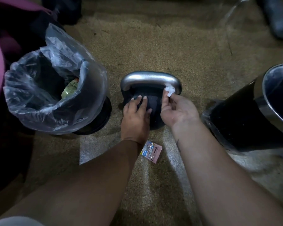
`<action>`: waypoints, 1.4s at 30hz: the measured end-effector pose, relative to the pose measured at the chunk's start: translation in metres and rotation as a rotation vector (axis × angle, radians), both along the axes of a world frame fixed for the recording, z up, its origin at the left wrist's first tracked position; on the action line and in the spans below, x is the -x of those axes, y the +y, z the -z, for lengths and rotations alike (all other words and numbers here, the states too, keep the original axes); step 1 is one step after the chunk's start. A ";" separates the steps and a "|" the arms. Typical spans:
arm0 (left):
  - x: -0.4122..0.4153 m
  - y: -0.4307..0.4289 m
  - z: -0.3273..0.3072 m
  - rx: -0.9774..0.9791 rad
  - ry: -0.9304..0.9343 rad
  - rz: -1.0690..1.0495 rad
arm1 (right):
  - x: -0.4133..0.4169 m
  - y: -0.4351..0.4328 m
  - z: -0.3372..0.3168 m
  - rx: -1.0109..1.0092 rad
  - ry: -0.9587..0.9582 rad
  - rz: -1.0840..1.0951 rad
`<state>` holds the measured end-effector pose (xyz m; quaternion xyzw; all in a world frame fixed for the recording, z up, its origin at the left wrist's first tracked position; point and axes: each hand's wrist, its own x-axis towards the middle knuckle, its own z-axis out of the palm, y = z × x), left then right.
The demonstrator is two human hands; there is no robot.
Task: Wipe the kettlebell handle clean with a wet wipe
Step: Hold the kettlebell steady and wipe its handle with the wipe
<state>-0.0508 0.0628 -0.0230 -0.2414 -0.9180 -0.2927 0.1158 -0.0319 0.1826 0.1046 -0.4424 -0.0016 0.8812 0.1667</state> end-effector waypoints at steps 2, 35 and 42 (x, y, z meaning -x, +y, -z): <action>0.001 0.001 0.000 0.002 -0.002 -0.006 | 0.000 0.002 0.001 0.015 0.004 0.004; -0.001 0.000 0.001 -0.038 0.014 -0.002 | 0.003 0.004 0.007 0.079 -0.007 0.068; -0.002 0.001 -0.001 -0.032 0.001 -0.011 | 0.006 0.006 0.003 0.045 -0.061 0.033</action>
